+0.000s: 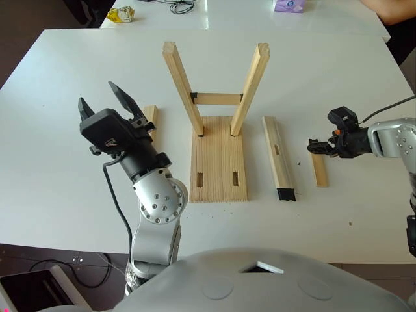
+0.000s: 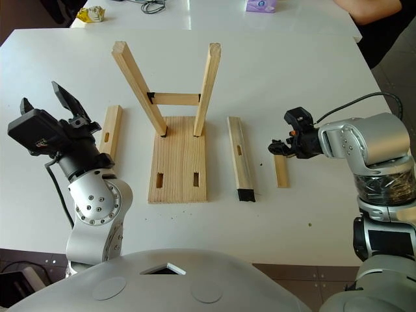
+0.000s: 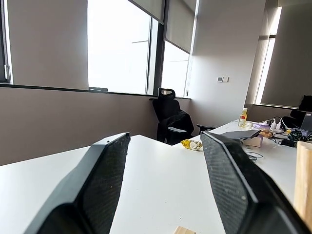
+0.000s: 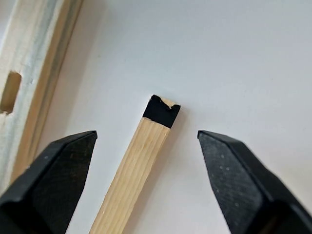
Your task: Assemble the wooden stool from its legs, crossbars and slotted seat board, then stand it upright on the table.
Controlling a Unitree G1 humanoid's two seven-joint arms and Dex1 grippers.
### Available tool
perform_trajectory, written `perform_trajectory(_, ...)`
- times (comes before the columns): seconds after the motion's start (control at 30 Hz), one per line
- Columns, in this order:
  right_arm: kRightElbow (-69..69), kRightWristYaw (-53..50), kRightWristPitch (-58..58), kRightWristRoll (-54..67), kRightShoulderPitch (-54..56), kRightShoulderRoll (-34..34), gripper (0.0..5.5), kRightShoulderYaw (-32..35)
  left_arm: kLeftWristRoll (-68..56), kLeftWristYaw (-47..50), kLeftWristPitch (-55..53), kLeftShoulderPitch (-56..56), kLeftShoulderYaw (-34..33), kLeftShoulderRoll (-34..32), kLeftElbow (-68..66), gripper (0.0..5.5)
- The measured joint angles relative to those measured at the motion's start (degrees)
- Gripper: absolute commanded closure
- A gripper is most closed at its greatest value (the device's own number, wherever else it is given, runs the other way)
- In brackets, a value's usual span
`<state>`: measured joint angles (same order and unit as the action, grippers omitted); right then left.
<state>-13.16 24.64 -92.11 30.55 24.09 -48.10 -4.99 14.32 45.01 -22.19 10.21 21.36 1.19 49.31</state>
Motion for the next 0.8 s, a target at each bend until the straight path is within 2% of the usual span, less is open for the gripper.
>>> perform_trajectory(0.23,-0.77,-2.9,0.06,3.29,-7.03,-0.16,1.66,2.13,-0.82,-1.36,-1.57,0.02,-0.56,0.13,0.13,2.8)
perform_trajectory(0.67,-4.26,-2.86,0.01,13.47,-13.39,-9.71,1.66,2.82,2.26,-2.97,-5.93,-0.49,-6.49,1.86,6.9,2.8)
perform_trajectory(0.8,-5.45,-3.66,0.06,13.93,-14.78,-10.23,2.2,3.36,2.28,-5.39,-6.9,-0.38,-10.36,2.1,8.88,2.77)
